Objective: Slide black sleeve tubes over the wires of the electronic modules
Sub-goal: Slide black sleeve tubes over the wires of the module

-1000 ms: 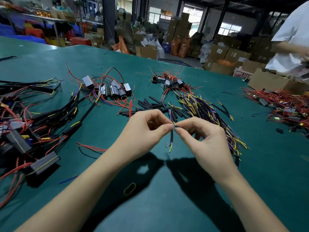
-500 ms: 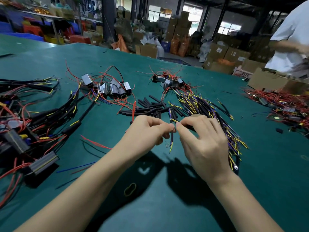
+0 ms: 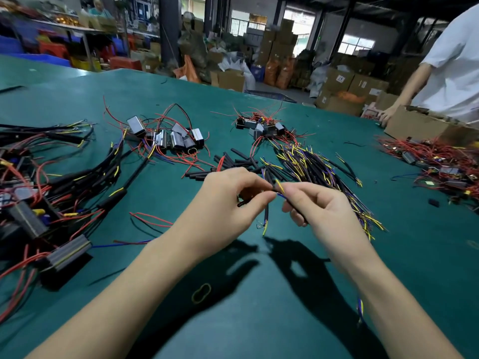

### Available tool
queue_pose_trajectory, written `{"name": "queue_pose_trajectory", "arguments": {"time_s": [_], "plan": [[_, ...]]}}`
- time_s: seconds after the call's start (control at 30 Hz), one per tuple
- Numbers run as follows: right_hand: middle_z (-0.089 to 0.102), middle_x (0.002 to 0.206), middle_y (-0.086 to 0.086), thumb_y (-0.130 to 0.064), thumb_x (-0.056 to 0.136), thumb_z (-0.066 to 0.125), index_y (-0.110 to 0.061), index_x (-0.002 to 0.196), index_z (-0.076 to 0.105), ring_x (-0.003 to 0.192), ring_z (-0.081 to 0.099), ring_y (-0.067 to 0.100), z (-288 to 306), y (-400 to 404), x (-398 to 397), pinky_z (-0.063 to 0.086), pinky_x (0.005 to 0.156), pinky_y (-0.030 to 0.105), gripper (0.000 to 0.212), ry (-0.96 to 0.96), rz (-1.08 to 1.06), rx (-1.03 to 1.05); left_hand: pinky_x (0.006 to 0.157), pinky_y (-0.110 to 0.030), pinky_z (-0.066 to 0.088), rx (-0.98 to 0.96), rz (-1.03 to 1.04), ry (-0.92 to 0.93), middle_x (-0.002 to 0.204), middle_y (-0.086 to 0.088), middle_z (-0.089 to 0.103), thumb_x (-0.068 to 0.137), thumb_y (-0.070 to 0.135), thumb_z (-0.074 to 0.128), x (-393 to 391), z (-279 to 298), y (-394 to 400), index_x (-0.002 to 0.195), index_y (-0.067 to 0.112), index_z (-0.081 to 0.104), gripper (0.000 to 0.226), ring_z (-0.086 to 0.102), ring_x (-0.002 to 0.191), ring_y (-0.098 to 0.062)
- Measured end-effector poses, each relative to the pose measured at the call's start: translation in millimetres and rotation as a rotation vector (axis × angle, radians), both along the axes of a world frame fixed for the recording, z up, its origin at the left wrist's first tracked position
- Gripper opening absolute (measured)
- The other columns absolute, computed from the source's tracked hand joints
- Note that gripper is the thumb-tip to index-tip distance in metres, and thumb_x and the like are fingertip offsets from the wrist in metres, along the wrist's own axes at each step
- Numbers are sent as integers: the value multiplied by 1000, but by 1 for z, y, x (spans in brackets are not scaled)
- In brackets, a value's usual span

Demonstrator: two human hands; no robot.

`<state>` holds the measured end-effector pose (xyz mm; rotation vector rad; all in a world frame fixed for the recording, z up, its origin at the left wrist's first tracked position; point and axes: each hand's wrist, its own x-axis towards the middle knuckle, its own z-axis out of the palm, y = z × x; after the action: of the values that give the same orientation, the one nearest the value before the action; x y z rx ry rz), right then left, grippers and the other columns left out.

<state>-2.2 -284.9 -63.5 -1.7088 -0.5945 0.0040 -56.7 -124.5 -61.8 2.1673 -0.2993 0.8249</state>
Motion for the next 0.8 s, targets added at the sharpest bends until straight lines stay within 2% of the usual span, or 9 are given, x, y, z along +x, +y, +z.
{"name": "queue_pose_trajectory", "arguments": {"time_s": [0.07,0.13,0.17,0.23,0.3,0.43,0.5,0.67,0.8], "plan": [[60,61,-8,-17,89,62,-13,85,72,52,43,7,1,-1,0,37,53,12,12,18,-3,-16,71,-15,42,79,74,-206,80,-2,67,89,16,64,-1,4,5,91,7,72,12,56,72,-8],[62,62,-6,-13,88,64,-14,83,71,51,45,7,1,-1,-1,39,53,11,8,25,3,4,76,-18,42,-15,200,-333,88,-2,65,91,12,60,-2,8,9,98,7,70,13,56,80,-12],[64,64,-5,-12,87,65,-15,81,70,51,47,7,1,-1,-1,40,54,11,8,25,12,16,80,-19,41,-108,274,-324,93,-1,63,92,13,59,-1,9,11,104,9,68,15,55,86,-11],[66,65,-4,-9,86,66,-16,79,68,53,52,7,2,-1,-2,42,57,11,10,14,28,25,86,-20,42,-307,336,-145,103,2,61,94,17,57,1,10,14,113,15,62,20,55,95,-10],[66,65,-5,-6,86,66,-15,77,67,54,54,8,2,0,-3,45,60,13,13,-12,33,25,88,-23,48,-489,234,71,99,2,66,94,14,55,4,8,15,112,15,61,19,62,93,-9],[66,68,-3,0,85,65,-14,81,66,54,52,8,3,3,-6,46,56,16,15,-45,28,56,63,-19,54,-788,-59,152,76,-5,70,94,1,51,4,8,11,102,12,63,18,65,62,-11],[66,71,-2,1,85,65,-13,84,67,55,52,7,4,3,-6,46,56,16,15,-63,12,73,61,-21,55,-786,-144,183,73,-5,71,94,0,50,4,6,5,100,11,61,16,65,60,-12],[66,64,-8,-5,86,66,-15,81,70,55,53,2,4,4,-6,43,58,10,12,-90,-21,43,69,-22,50,-569,-154,257,76,-3,74,88,6,62,4,-1,-4,85,16,69,13,62,69,-9],[63,58,-12,-9,90,61,-13,86,73,65,58,9,4,4,-6,45,65,9,13,-73,-7,34,80,-37,39,-600,-195,330,100,-29,66,89,7,63,4,-2,-4,91,24,73,20,50,84,-19]]}}
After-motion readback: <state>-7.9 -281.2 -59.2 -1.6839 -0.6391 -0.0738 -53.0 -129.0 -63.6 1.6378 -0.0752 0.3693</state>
